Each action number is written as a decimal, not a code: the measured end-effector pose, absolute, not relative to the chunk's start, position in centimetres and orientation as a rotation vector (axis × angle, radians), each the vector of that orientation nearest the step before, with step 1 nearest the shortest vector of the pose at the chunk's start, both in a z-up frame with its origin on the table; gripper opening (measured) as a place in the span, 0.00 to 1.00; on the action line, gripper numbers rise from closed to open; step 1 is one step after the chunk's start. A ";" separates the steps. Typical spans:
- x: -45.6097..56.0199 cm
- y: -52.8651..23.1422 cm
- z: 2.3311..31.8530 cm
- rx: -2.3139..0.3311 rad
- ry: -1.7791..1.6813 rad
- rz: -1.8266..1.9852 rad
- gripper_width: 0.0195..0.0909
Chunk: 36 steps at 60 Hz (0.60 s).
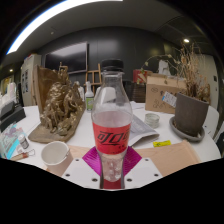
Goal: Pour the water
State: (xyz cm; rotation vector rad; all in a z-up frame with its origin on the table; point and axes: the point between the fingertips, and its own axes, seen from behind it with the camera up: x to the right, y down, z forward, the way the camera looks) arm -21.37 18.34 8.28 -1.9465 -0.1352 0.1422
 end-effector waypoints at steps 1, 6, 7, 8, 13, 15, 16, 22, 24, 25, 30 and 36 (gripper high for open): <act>-21.4 18.4 8.0 -1.950 -0.131 0.142 0.04; -21.4 18.3 6.4 -1.980 -0.123 0.140 0.04; -21.5 18.1 6.2 -1.982 -0.122 0.139 0.04; -21.5 18.3 6.5 -1.963 -0.121 0.139 0.04; -21.3 18.3 6.3 -1.952 -0.123 0.126 0.07; -21.4 18.2 6.4 -1.945 -0.123 0.123 0.12; -21.4 18.2 6.4 -1.943 -0.123 0.122 0.14; -21.3 17.9 6.4 -1.951 -0.125 0.120 0.33; -21.3 17.6 6.2 -1.971 -0.123 0.121 0.40; -21.3 17.4 6.0 -1.985 -0.123 0.123 0.49; -21.0 16.1 5.7 -2.041 -0.108 0.119 0.91; -20.0 13.8 7.0 -2.072 -0.064 0.076 0.94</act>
